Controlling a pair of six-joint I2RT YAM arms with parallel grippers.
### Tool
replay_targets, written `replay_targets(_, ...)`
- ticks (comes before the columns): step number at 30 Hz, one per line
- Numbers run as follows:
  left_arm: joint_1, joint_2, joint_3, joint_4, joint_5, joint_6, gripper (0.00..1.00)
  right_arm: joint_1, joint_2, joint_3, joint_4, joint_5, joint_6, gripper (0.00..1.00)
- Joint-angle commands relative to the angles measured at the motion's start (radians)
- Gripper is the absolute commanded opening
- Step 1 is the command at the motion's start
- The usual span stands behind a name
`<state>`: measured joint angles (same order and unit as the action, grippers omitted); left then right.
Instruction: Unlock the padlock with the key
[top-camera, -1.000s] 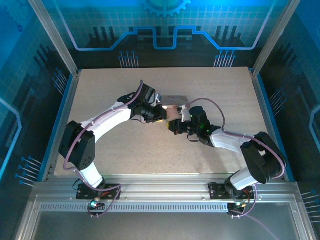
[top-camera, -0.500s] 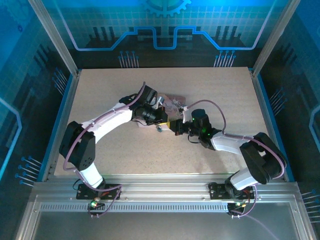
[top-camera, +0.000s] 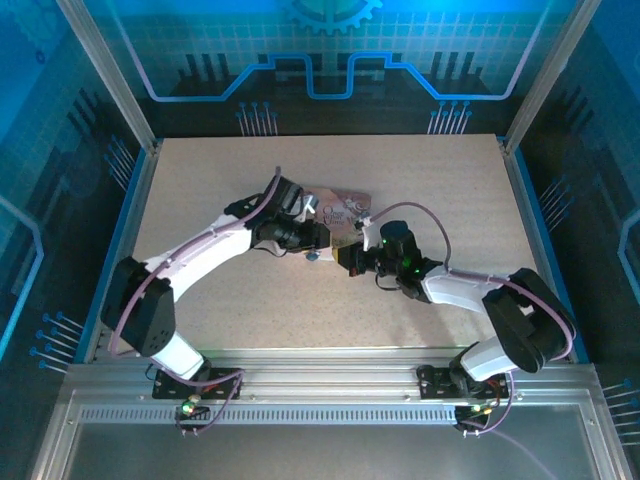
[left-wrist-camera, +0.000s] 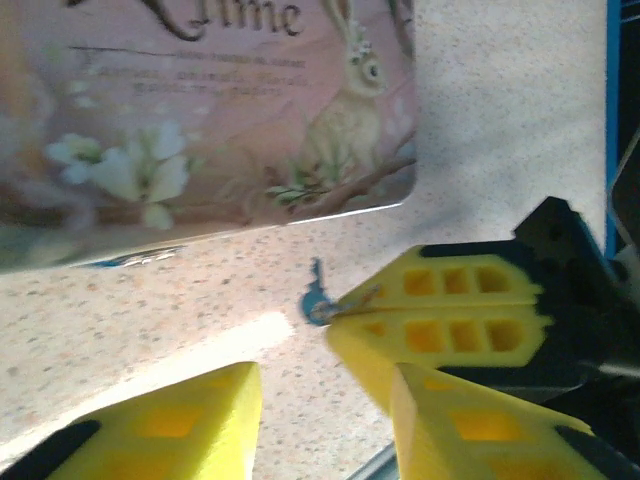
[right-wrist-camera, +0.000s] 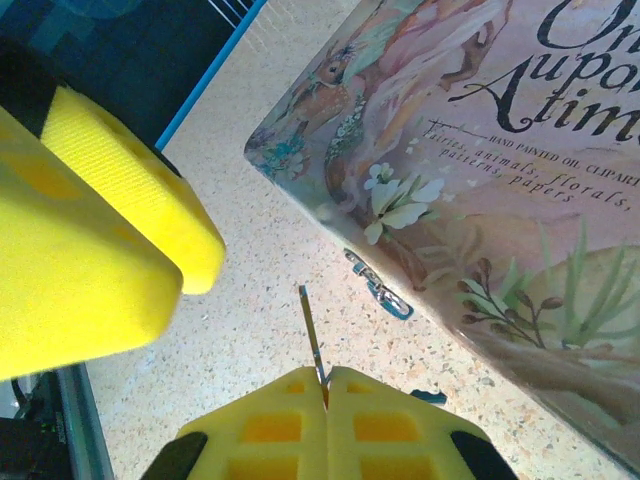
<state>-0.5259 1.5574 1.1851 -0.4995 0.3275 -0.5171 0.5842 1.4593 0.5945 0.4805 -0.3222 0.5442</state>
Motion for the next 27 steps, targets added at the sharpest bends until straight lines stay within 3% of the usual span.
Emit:
replay_targets(1, 0.018, -0.059, -0.071, 0.076, -0.063, 0.037, 0.45, 0.013, -0.035, -0.008, -0.046, -0.031, -0.035, 0.00)
replay_targets(5, 0.023, -0.116, -0.173, 0.204, -0.046, 0.059, 0.48, 0.015, -0.058, -0.027, -0.032, -0.078, -0.020, 0.00)
replay_targets(13, 0.023, -0.343, -0.444, 0.661, 0.168, 0.182, 0.56, 0.017, -0.115, -0.023, 0.032, -0.245, 0.026, 0.00)
replay_targets(16, 0.023, -0.402, -0.474, 0.721, 0.237, 0.227, 0.57, 0.015, -0.147, -0.009, 0.006, -0.276, 0.002, 0.00)
replay_targets(20, 0.031, -0.402, -0.461, 0.751, 0.341, 0.208, 0.50, 0.009, -0.175, -0.010, 0.049, -0.312, 0.045, 0.00)
replay_targets(27, 0.044, -0.371, -0.533, 0.977, 0.441, 0.094, 0.35, 0.009, -0.230, -0.008, 0.072, -0.318, 0.094, 0.00)
